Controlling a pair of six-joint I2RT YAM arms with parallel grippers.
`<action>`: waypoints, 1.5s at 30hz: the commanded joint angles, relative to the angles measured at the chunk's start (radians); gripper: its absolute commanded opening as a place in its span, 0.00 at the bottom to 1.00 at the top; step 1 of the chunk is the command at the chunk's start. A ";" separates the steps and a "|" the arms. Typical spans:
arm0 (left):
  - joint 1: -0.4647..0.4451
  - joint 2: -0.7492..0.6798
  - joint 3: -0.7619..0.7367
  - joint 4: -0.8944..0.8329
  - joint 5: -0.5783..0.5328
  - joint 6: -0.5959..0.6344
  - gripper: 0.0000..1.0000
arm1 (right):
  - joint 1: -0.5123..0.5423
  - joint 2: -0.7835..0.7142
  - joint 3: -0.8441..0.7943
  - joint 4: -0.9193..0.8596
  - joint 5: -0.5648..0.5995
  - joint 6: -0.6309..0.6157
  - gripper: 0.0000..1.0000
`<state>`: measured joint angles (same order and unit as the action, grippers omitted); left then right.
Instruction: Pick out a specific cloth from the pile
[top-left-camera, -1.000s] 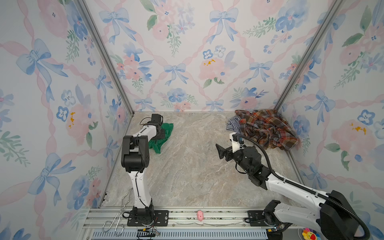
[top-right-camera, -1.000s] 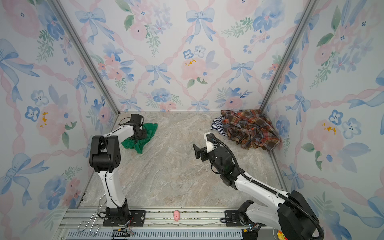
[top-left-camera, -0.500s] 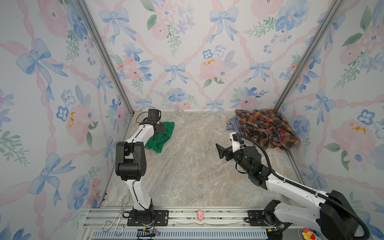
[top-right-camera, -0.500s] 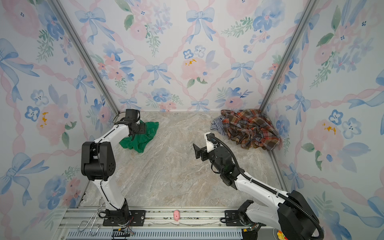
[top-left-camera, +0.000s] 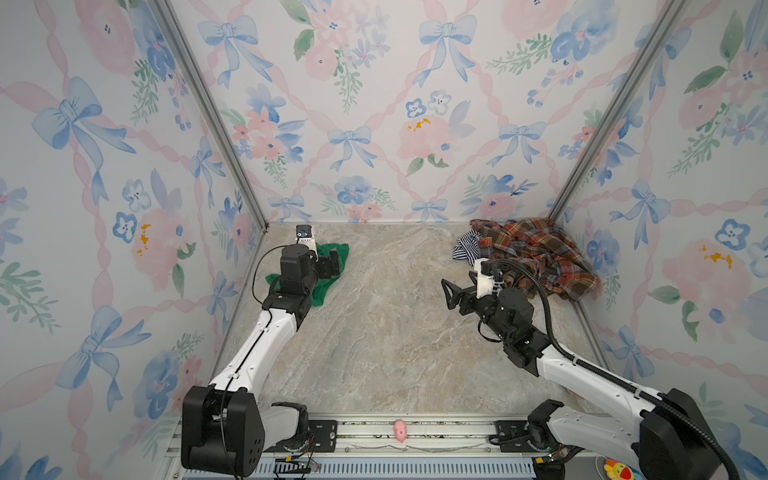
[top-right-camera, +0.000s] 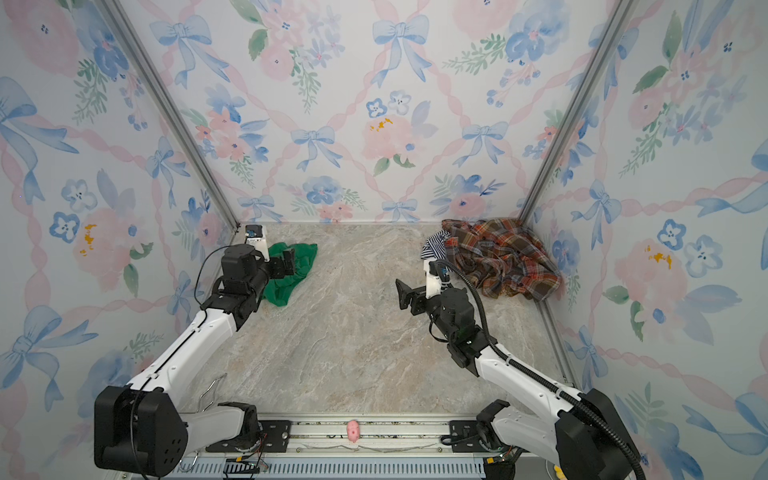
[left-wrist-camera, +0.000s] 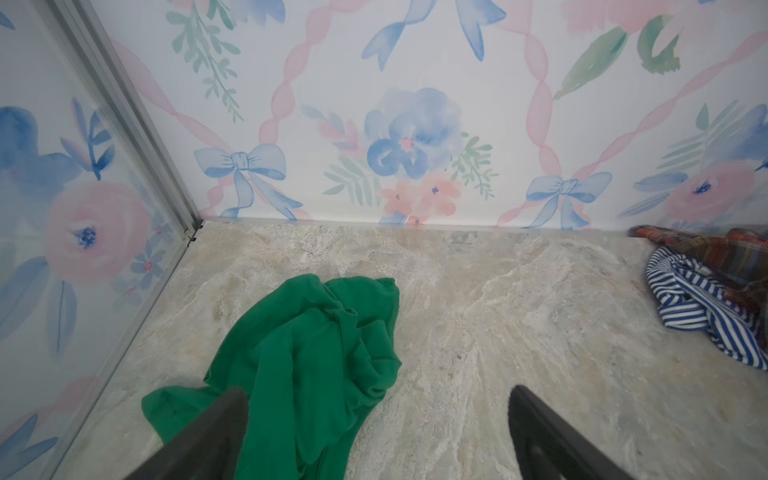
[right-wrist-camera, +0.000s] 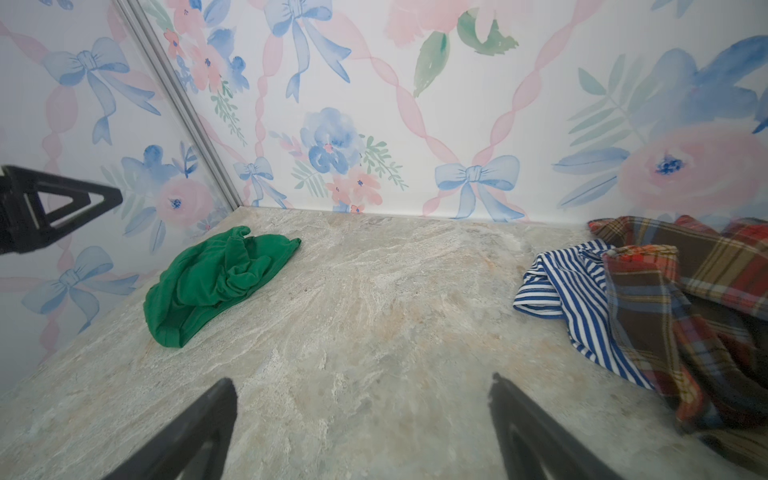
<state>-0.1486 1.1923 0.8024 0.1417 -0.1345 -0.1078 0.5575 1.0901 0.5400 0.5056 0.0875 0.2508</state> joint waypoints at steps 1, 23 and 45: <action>-0.052 0.034 -0.039 0.202 -0.119 0.158 0.98 | -0.031 -0.006 -0.029 0.051 -0.022 0.068 0.97; -0.033 0.313 -0.300 0.582 -0.300 0.127 0.98 | -0.507 -0.093 -0.280 0.063 0.421 -0.004 0.97; 0.043 0.381 -0.650 1.266 -0.171 0.102 0.98 | -0.482 0.399 -0.172 0.374 0.206 -0.218 0.97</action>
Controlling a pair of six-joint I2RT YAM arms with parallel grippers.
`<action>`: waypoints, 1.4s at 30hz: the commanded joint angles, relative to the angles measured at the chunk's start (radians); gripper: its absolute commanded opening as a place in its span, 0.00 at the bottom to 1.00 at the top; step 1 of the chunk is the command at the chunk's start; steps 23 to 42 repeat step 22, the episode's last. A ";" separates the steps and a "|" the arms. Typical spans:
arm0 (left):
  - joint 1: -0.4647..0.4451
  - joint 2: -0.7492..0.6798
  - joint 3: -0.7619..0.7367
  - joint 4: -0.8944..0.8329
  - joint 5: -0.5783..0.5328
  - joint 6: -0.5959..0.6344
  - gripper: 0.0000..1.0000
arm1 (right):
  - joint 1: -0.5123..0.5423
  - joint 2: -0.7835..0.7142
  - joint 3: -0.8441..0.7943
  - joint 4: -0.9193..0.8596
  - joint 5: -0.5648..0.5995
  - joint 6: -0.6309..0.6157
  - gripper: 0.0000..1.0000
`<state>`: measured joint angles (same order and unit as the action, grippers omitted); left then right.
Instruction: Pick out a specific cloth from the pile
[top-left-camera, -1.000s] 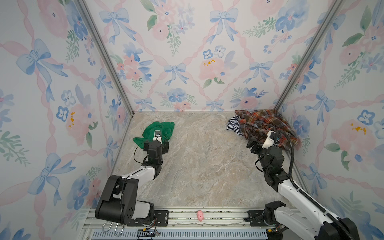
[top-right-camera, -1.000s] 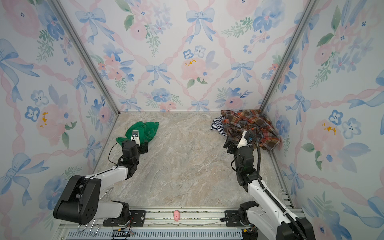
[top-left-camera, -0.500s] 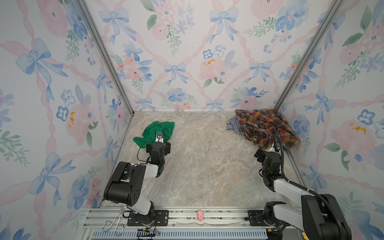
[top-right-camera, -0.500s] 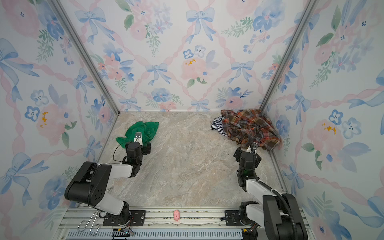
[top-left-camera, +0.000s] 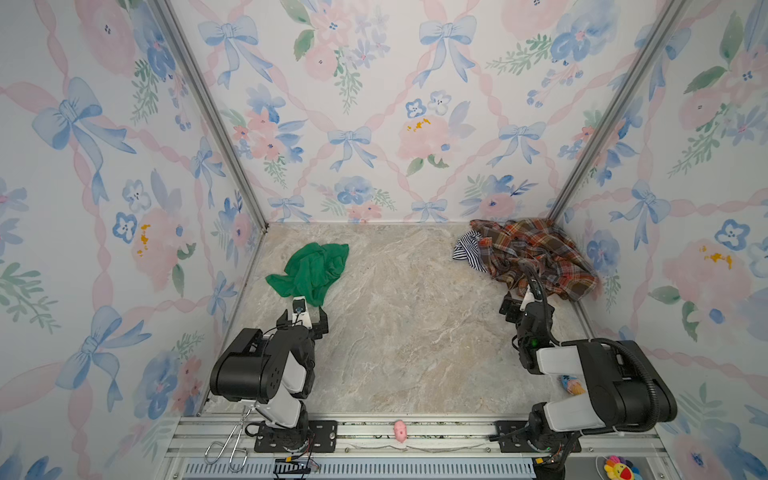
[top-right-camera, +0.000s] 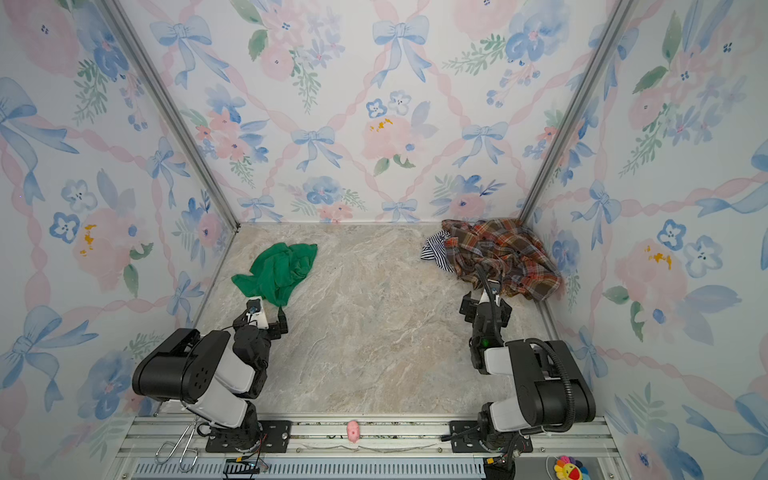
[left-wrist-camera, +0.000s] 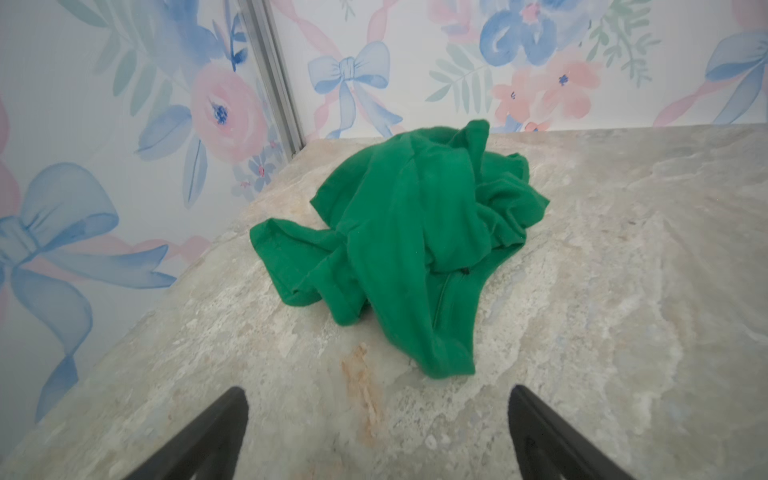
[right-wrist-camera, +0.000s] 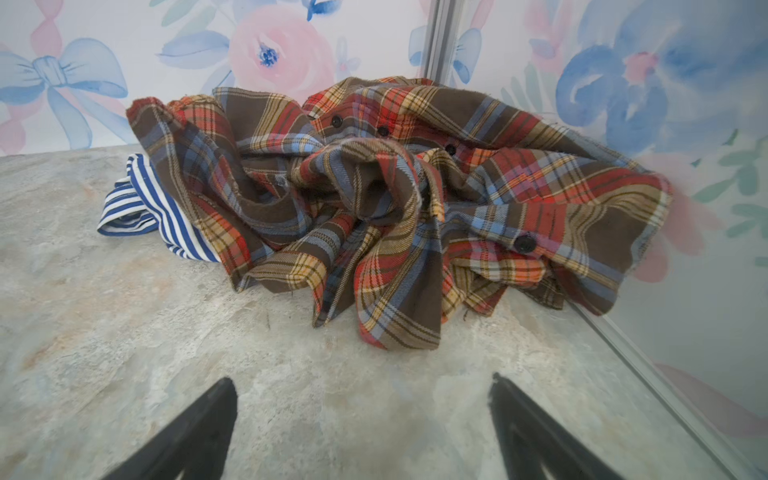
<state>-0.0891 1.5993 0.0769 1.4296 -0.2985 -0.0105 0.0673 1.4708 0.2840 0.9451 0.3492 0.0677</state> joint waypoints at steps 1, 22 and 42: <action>-0.024 -0.024 0.119 -0.105 -0.045 -0.001 0.98 | 0.013 0.069 0.120 -0.053 -0.076 -0.054 0.97; -0.041 -0.025 0.121 -0.115 -0.072 0.009 0.98 | 0.029 0.081 0.090 0.003 -0.043 -0.062 0.97; -0.041 -0.025 0.121 -0.115 -0.072 0.009 0.98 | 0.029 0.081 0.090 0.003 -0.043 -0.062 0.97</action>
